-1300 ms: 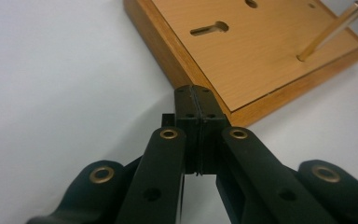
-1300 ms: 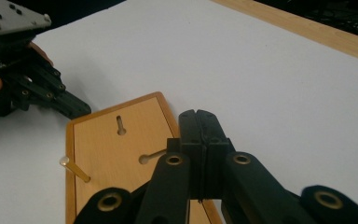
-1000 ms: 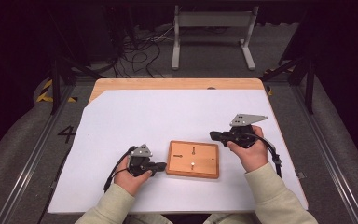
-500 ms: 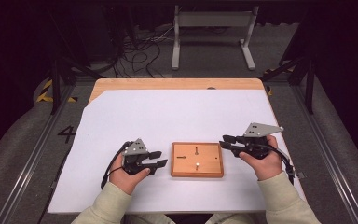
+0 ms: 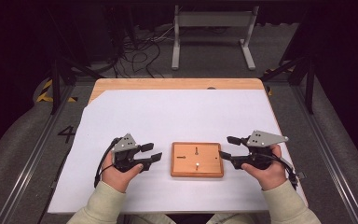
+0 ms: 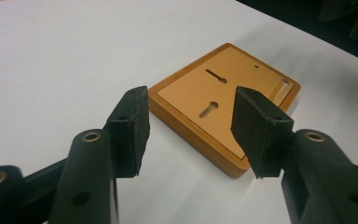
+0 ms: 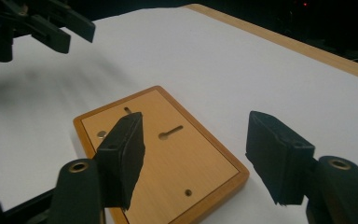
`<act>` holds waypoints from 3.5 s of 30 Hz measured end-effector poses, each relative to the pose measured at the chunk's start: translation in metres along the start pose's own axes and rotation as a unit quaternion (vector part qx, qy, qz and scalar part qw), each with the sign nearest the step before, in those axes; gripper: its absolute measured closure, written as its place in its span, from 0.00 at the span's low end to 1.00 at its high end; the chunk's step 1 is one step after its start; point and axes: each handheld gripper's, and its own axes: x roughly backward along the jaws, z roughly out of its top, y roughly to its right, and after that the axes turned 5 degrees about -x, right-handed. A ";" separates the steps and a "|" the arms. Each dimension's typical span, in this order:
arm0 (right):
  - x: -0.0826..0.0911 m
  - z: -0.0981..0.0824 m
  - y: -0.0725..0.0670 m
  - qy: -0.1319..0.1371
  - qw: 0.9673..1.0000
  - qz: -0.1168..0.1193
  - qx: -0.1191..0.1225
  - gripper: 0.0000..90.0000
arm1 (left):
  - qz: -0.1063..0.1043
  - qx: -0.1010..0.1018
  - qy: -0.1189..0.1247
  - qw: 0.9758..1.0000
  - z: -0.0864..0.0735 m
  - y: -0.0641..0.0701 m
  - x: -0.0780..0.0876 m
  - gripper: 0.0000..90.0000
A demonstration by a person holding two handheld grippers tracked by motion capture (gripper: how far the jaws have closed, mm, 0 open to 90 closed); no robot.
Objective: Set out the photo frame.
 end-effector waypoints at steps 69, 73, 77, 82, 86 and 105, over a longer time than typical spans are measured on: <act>-0.081 -0.017 -0.064 -0.116 0.979 0.043 0.160 0.93 | 0.017 0.000 -0.012 1.000 -0.007 -0.006 -0.008 0.43; -0.079 -0.019 -0.069 -0.115 0.976 0.036 0.184 0.93 | 0.012 0.003 -0.013 1.000 -0.006 -0.005 -0.011 0.43; -0.077 -0.020 -0.074 -0.112 0.972 0.026 0.206 0.93 | 0.010 0.000 -0.015 1.000 -0.004 -0.004 -0.015 0.42; -0.075 -0.022 -0.078 -0.106 0.968 0.018 0.227 0.93 | 0.001 0.004 -0.021 1.000 -0.003 -0.005 -0.022 0.34; -0.073 -0.025 -0.083 -0.103 0.963 0.007 0.249 0.94 | 0.003 0.008 -0.029 1.000 -0.002 -0.007 -0.028 0.26; -0.067 -0.035 -0.102 -0.093 0.946 -0.032 0.310 0.94 | 0.012 0.003 -0.008 1.000 0.009 -0.003 -0.040 0.12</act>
